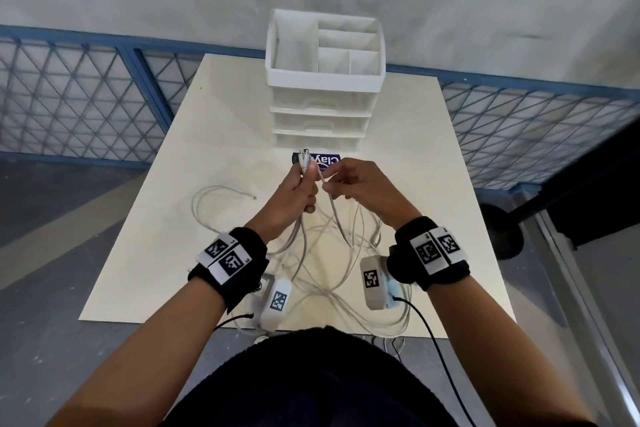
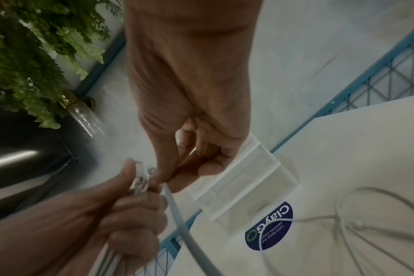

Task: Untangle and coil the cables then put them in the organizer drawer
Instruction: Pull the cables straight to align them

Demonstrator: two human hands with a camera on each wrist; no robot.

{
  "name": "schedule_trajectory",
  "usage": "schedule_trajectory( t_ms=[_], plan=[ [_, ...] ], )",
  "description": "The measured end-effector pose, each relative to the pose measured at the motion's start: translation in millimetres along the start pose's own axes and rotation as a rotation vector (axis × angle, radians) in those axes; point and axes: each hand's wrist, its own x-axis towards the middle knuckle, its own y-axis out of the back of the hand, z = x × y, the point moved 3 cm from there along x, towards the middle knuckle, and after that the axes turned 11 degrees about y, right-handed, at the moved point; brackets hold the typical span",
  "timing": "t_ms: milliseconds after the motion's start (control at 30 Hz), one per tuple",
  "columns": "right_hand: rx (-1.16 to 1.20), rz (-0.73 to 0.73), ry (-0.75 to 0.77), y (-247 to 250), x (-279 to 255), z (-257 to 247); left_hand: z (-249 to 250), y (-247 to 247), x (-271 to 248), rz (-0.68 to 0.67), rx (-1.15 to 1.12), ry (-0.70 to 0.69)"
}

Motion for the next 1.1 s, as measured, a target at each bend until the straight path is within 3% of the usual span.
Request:
schedule_trajectory(
  t_ms=[100, 300, 367, 500, 700, 933, 1100],
  plan=[
    [0.062, 0.084, 0.013, 0, 3, -3, 2, -3, 3, -0.008, 0.016, -0.016],
    [0.104, 0.067, -0.010, -4, 6, -3, 6, -2, 9, -0.007, -0.009, -0.049],
    [0.130, -0.009, -0.051, -7, 5, -4, 13, -1, 9, -0.004, -0.103, -0.056],
    [0.191, -0.332, -0.036, -31, 2, -8, 30, 3, 15, 0.021, -0.255, -0.076],
    [0.182, -0.323, -0.053, -44, 2, 8, 56, 22, 11, -0.014, -0.327, -0.210],
    [-0.167, -0.428, -0.242, -2, -8, 59, 70, 65, 1, 0.235, -0.207, -0.352],
    [-0.438, -0.307, -0.315, 35, -14, 74, 67, 94, -7, 0.348, -0.094, -0.315]
  ],
)
